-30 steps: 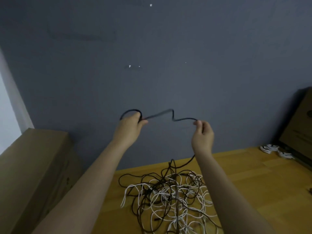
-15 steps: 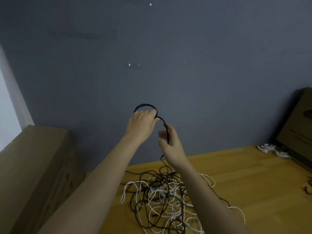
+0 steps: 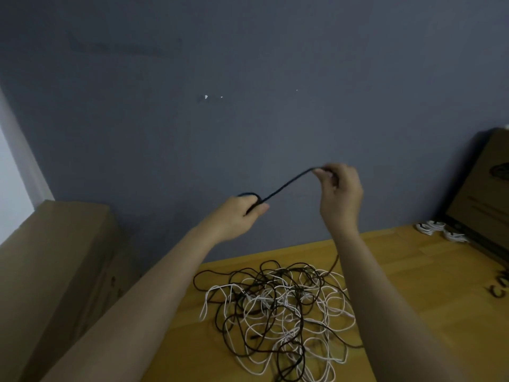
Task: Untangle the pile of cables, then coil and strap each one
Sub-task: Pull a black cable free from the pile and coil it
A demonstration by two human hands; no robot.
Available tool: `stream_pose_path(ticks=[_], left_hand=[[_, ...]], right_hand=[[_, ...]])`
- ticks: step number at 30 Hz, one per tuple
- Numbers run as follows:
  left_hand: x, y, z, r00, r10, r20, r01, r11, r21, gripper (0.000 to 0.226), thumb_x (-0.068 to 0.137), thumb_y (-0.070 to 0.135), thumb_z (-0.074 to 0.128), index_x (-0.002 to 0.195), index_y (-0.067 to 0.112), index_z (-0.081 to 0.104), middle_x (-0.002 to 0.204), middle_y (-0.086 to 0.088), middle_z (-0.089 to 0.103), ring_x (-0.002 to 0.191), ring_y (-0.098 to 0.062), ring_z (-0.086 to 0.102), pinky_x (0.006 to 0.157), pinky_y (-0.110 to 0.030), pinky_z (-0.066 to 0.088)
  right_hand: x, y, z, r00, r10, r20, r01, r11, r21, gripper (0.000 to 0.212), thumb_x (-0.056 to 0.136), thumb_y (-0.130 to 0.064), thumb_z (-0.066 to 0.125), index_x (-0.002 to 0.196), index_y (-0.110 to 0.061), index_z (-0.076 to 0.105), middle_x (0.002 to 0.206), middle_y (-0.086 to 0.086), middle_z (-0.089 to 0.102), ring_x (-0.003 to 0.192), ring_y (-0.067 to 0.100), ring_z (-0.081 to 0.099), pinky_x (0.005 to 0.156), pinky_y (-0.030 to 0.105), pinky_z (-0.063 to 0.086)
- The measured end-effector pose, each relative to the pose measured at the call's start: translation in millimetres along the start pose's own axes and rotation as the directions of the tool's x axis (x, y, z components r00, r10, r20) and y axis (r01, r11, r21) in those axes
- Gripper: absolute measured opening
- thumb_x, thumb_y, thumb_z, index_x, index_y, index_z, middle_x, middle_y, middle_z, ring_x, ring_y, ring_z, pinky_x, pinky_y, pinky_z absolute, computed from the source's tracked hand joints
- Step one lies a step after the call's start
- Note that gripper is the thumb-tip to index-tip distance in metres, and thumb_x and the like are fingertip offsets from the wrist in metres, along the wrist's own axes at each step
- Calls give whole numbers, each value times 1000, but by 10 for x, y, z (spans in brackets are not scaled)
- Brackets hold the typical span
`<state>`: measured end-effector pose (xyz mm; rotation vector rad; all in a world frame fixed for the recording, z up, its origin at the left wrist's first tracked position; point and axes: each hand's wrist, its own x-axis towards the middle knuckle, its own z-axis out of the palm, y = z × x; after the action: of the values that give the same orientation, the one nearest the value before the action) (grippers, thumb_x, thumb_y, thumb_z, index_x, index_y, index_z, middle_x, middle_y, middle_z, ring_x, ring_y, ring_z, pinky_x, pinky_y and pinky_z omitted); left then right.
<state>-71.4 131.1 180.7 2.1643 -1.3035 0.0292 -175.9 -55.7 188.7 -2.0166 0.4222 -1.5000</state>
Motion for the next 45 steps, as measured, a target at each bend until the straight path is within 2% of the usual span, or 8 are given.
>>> stream_pose_path(ticks=[6, 11, 15, 22, 31, 40, 42, 45], left_hand=[[-222, 363, 48, 986, 136, 93, -8, 602, -798, 33, 94, 35, 39, 71, 12, 45, 46, 10, 38, 42, -6, 30, 44, -16, 29], [-167, 239, 105, 992, -93, -84, -62, 215, -975, 26, 103, 17, 29, 85, 9, 45, 56, 4, 47, 48, -11, 44, 54, -20, 43], [-129, 23, 266, 946, -299, -123, -20, 326, -945, 28, 105, 16, 26, 85, 10, 44, 72, -2, 55, 57, -11, 56, 63, -21, 49], [-227, -418, 505, 969, -222, 104, 234, 966, -113, 27, 104, 33, 27, 94, 11, 40, 88, -6, 56, 76, -20, 56, 72, -37, 43], [-629, -212, 728, 934, -24, 357, 237, 790, -565, 64, 86, 68, 18, 65, 20, 54, 42, 9, 43, 40, -9, 39, 51, -15, 36], [-637, -207, 679, 973, -103, 206, 217, 108, -970, 44, 100, 44, 22, 77, 14, 44, 46, 6, 39, 37, -6, 28, 44, -20, 26], [-605, -278, 708, 968, -208, 140, 172, 147, -974, 36, 104, 34, 23, 82, 14, 45, 55, 5, 48, 43, -7, 34, 50, -20, 32], [-575, -407, 831, 936, -348, -55, 176, 599, -781, 27, 105, 25, 26, 85, 16, 41, 74, -2, 51, 57, -10, 43, 62, -25, 38]], right_hand=[[-8, 11, 336, 926, 268, 266, -305, 946, 109, 17, 92, -28, 63, 86, -15, 72, 78, -8, 62, 70, 1, 54, 62, 16, 40], [-932, 224, 521, 558, 293, 776, -504, 863, 37, 26, 102, -27, 43, 95, -18, 67, 58, -2, 54, 40, 4, 40, 42, 17, 34], [-1464, 251, 493, 457, 296, 839, -540, 842, -2, 33, 103, -27, 38, 119, -10, 61, 57, 0, 50, 43, 3, 43, 45, 16, 35], [-1422, 104, 226, 586, 17, 810, 197, 967, -163, 19, 95, -28, 53, 104, -18, 66, 76, 0, 69, 64, 21, 61, 55, 29, 43], [-898, 237, 58, 763, 108, 638, -246, 960, 132, 10, 80, -14, 74, 86, -23, 74, 70, -13, 69, 63, 0, 60, 61, 15, 45], [-1779, 463, 491, 505, 268, 821, -564, 822, 78, 24, 102, -29, 41, 93, -31, 63, 77, 1, 68, 74, 11, 61, 72, 24, 48], [-1964, 468, 544, 456, 251, 854, -448, 894, -24, 17, 101, -27, 44, 96, -30, 59, 76, -6, 63, 69, 8, 57, 68, 29, 47], [-2171, 416, 579, 392, 184, 901, -287, 955, -71, 19, 99, -23, 45, 117, -21, 53, 87, 1, 66, 79, 19, 61, 71, 35, 48]])
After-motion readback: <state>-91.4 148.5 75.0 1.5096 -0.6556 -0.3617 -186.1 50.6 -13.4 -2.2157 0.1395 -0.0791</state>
